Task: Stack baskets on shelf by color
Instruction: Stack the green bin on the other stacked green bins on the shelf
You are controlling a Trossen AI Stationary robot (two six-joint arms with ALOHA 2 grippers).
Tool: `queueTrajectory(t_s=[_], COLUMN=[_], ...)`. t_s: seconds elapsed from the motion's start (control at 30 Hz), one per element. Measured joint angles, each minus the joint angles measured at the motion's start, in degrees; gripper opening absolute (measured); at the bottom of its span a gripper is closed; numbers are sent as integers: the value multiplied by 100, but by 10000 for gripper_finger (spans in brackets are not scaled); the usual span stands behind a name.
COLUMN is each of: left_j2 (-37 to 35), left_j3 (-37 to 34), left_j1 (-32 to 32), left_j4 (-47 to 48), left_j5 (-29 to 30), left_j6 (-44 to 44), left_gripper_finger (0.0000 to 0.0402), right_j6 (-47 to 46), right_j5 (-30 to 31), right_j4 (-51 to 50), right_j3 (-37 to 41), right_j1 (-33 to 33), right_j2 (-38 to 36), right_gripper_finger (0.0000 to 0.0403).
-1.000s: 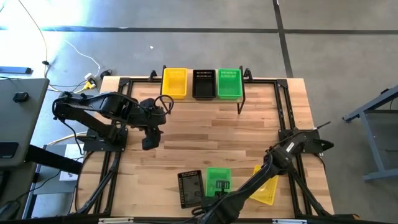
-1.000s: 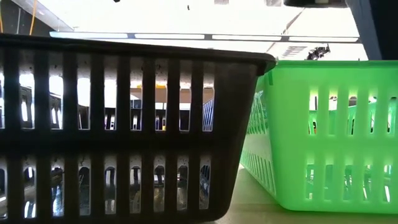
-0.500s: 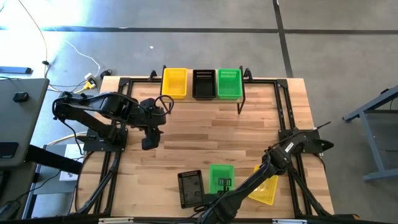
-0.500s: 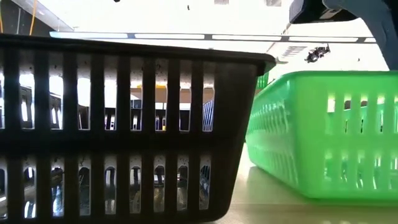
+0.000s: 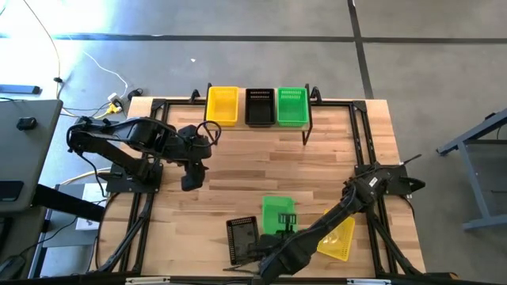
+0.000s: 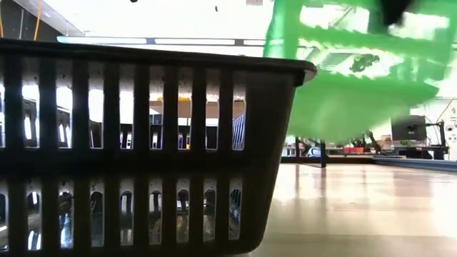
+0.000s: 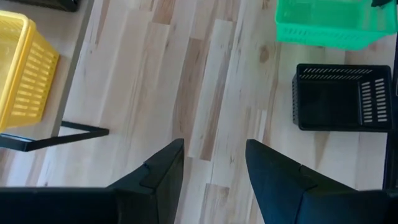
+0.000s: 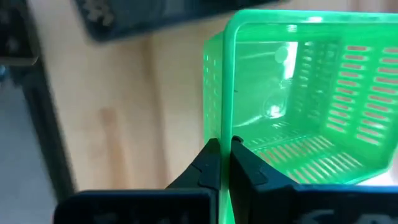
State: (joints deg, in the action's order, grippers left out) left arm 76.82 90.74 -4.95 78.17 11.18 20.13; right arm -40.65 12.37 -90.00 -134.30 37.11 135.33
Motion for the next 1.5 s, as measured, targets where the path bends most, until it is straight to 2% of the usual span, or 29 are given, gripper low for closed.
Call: queueTrajectory(t_s=[0.47, 0.83, 1.07, 1.37, 1.5], left_j2=[0, 0, 0, 0, 0], left_j3=[0, 0, 0, 0, 0], left_j1=[0, 0, 9, 9, 9], left_j4=[0, 0, -5, -11, -11], left_j5=[11, 146, 150, 210, 321], left_j6=[229, 437, 388, 371, 371], left_gripper_finger=[161, 161, 161, 161, 161], right_j6=[1404, 2549, 3450, 4477, 4752], right_j5=[1739, 2818, 2906, 2189, 2133], right_j4=[-3, -2, -2, -4, -2], right_j3=[20, 22, 22, 22, 22], right_j1=[-749, -1924, -3045, -4378, -4746], right_j2=[-1201, -2149, -2583, -2673, -2673], right_gripper_finger=[0, 0, 0, 0, 0])
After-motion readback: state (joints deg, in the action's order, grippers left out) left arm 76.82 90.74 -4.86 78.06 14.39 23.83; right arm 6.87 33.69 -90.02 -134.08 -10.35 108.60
